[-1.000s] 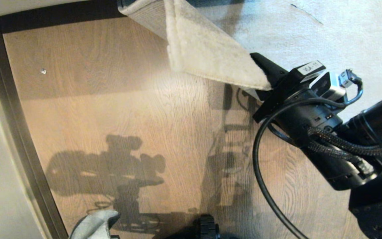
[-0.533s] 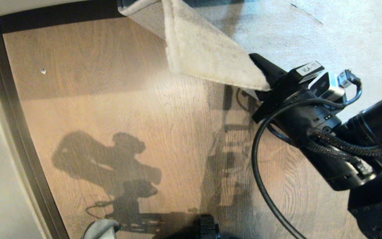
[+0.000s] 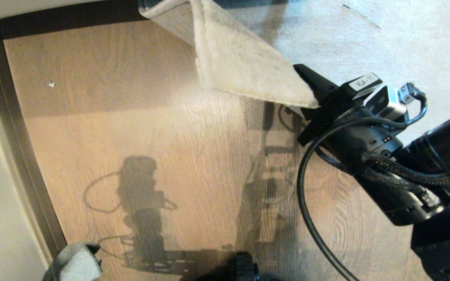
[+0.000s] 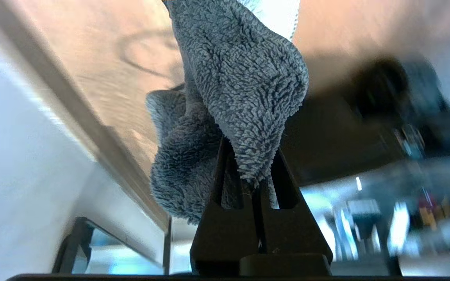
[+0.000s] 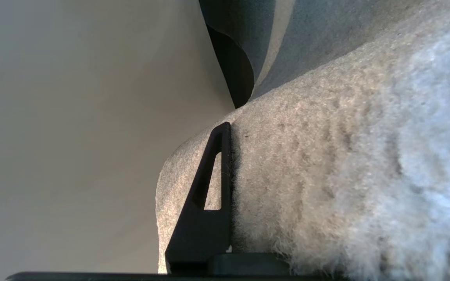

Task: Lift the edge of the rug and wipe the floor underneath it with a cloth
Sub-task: Lay down the carpet

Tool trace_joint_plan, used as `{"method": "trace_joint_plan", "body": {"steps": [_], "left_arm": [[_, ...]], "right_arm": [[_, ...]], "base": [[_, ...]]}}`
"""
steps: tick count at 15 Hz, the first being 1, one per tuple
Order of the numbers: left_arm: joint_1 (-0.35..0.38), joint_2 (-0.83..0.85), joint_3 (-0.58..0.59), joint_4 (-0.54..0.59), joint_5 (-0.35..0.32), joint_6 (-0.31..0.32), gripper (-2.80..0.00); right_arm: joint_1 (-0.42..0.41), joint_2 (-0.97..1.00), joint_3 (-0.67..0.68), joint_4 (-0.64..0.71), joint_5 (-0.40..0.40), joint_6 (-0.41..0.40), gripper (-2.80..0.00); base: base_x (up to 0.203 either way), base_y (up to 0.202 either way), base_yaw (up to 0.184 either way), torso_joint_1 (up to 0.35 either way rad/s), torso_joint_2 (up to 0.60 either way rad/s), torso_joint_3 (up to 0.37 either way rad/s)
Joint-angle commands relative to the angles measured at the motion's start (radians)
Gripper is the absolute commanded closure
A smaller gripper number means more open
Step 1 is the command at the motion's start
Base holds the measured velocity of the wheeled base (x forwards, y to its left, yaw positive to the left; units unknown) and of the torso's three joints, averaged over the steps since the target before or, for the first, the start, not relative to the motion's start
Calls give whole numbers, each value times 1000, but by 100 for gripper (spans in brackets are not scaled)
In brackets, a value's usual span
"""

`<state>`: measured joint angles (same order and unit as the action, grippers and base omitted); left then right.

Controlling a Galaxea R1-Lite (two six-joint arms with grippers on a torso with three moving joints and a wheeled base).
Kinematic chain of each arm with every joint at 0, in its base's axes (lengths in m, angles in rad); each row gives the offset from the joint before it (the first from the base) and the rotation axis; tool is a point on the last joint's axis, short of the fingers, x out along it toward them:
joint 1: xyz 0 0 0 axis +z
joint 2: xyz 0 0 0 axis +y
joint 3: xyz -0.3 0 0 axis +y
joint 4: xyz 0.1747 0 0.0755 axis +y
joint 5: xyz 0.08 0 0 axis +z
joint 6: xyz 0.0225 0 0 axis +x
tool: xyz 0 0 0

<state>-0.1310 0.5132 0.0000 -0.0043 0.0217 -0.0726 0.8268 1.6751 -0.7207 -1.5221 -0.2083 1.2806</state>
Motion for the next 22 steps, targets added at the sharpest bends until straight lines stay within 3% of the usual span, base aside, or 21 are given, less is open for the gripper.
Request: {"method": "trace_joint_plan", "body": {"steps": [1, 7, 22], "left_arm": [[61, -161, 0, 0, 1, -1, 0], [122, -512, 0, 1, 3, -1, 0], [123, -513, 0, 1, 3, -1, 0]], "right_arm": [[0, -3, 5, -44, -2, 8, 0], [0, -10, 27, -44, -2, 8, 0], [28, 73, 27, -44, -7, 14, 0]], "base": [[0, 0, 0, 0, 0, 0], [0, 0, 0, 0, 0, 0], [0, 0, 0, 0, 0, 0]]}}
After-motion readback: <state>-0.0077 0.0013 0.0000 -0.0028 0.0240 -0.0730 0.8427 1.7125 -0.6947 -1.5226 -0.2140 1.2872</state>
